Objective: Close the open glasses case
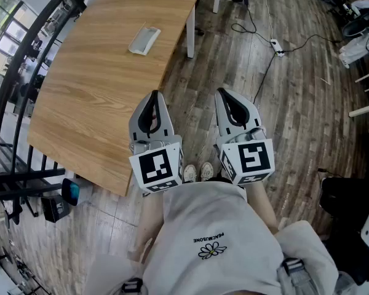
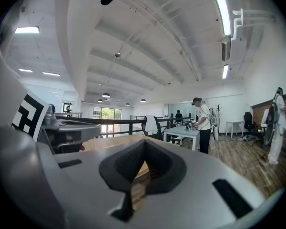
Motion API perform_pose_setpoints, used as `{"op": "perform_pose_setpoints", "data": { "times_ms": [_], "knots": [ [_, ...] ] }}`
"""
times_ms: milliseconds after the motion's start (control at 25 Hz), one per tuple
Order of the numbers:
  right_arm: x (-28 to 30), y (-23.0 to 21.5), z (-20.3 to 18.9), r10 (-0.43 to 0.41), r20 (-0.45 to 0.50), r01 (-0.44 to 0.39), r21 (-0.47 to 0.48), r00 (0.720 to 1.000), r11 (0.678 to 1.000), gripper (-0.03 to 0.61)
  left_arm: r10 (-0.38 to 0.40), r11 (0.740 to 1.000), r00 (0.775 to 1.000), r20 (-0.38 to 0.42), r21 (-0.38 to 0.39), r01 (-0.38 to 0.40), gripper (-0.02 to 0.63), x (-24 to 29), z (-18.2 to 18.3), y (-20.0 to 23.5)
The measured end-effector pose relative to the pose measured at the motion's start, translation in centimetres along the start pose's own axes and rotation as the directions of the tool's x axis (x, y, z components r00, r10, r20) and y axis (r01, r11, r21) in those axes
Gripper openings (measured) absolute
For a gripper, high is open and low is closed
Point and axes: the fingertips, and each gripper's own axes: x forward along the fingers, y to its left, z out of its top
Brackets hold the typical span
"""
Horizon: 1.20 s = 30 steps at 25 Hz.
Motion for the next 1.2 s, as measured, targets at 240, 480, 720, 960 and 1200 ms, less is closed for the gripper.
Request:
{"op": "perform_pose_setpoints", "data": {
  "times_ms": [240, 480, 720, 960, 1200],
  "knots": [
    [-0.1, 0.0, -0.2, 0.011, -0.002, -0.011, -0.011, 1.000, 1.000, 0.005, 0.002, 1.000, 1.000, -0.021, 0.000, -0.002, 0.015, 0.2, -0.3, -0.4],
    [-0.5, -0.6, 0.1, 0.005, 0.024, -0.006, 0.026, 1.000, 1.000, 0.006, -0.024, 0.999, 1.000, 0.004, -0.036, 0.024, 0.015, 0.1, 0.1, -1.2],
    [-0.7, -1.3, -0.4, 0.013, 0.015, -0.013, 0.027, 1.000, 1.000, 0.006, -0.020, 0.999, 1.000, 0.021, -0.036, 0.021, 0.015, -0.1, 0.6, -2.2],
    [-1.1, -2.8, -0.7, 0.036, 0.027, -0.038, 0.064, 0.999, 0.997, 0.006, 0.004, 0.999, 1.000, 0.020, -0.048, -0.003, 0.015, 0.8, 0.4, -2.7],
    [-1.2, -4.3, -1.7, 0.066, 0.020, -0.067, 0.042, 0.998, 0.997, 0.006, 0.041, 0.997, 0.998, 0.054, -0.072, -0.037, 0.015, 1.6, 1.0, -3.1]
  ]
}}
